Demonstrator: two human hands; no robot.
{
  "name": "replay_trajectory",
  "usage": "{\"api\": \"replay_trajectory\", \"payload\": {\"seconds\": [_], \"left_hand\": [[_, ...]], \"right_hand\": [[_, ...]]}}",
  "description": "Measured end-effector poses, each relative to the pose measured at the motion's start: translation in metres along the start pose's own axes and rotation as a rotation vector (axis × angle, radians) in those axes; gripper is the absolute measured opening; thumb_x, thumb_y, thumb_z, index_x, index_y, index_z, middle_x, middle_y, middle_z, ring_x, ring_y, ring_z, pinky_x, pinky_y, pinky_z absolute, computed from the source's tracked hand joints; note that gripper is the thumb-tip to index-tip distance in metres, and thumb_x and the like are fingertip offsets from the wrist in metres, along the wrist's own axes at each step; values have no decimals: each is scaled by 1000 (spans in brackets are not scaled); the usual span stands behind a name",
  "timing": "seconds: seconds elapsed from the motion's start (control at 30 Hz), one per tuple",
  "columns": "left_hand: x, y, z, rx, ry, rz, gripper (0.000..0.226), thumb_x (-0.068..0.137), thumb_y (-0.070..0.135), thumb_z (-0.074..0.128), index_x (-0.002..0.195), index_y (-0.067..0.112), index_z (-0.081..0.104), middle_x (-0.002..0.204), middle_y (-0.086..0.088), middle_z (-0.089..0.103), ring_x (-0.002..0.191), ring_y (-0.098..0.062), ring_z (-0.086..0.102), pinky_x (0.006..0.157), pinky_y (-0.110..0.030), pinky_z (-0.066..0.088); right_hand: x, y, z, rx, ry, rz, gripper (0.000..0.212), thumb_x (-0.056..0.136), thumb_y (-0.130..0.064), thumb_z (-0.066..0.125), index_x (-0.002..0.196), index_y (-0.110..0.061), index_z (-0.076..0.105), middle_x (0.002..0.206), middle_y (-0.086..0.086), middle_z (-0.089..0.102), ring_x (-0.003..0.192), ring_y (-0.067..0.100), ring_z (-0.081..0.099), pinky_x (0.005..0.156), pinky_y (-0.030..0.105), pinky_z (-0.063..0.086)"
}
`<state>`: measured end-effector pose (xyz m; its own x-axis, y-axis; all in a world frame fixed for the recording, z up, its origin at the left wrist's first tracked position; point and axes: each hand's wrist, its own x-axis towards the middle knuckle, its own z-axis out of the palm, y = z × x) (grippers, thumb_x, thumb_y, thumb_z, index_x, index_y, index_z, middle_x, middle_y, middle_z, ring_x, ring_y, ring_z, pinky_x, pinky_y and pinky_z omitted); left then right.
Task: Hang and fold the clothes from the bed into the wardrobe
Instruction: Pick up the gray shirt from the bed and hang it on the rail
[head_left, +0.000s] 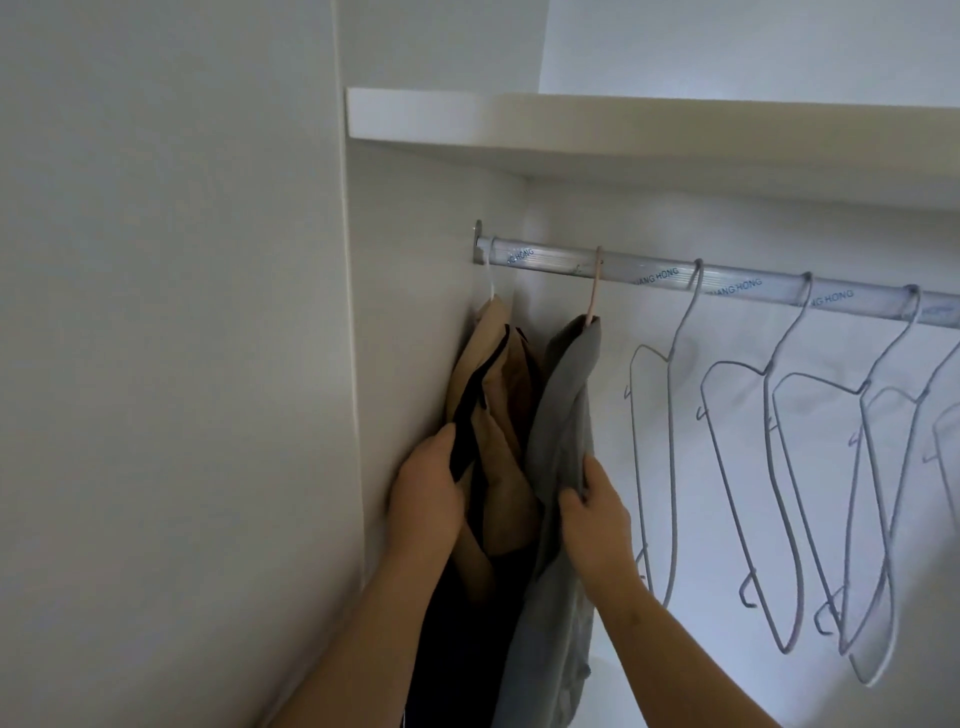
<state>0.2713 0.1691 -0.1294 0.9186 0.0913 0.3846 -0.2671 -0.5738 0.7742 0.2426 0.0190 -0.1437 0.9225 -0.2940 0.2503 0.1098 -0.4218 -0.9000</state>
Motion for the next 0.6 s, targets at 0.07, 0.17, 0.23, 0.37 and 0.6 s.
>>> {"api": "replay_trajectory", "payload": {"seconds": [0.07,0.17,0.23,0.37,0.6], "left_hand": [[-4,-1,3,-2,30,-3,50,91,-2,35,130,25,51,120,0,60,102,-14,55,86,-21,43],[-15,-5,10,-50,59,-66,47,93,3,46,137,21,44,129,-4,57,115,-20,54,94,-24,41],[-26,-10,14,-76,71,-116,48,92,6,50,137,19,42,129,-6,57,116,-21,54,94,-25,41],[-48,-15,16,-97,65,-173,49,91,5,53,137,16,41,130,-6,55,119,-22,52,94,-24,39],[-131,-20,20,-8,-27,-360,61,83,4,58,138,15,36,130,-11,50,117,-30,50,98,-44,43]], "right_hand": [[3,0,4,76,-43,50,29,96,-13,42,122,-26,45,105,-10,53,87,4,52,73,8,40],[0,1,14,122,-110,82,45,97,-20,42,141,-20,33,125,-7,51,107,10,51,88,18,45],[-5,3,18,114,-123,72,52,96,-19,46,145,-24,28,130,-2,52,104,8,54,87,22,48],[-29,14,21,105,-158,82,69,88,-14,56,147,-25,23,138,-2,42,119,15,47,100,35,45],[-104,46,-1,157,-238,138,42,86,-32,61,112,-52,37,113,-14,51,99,8,55,85,31,50]]}}
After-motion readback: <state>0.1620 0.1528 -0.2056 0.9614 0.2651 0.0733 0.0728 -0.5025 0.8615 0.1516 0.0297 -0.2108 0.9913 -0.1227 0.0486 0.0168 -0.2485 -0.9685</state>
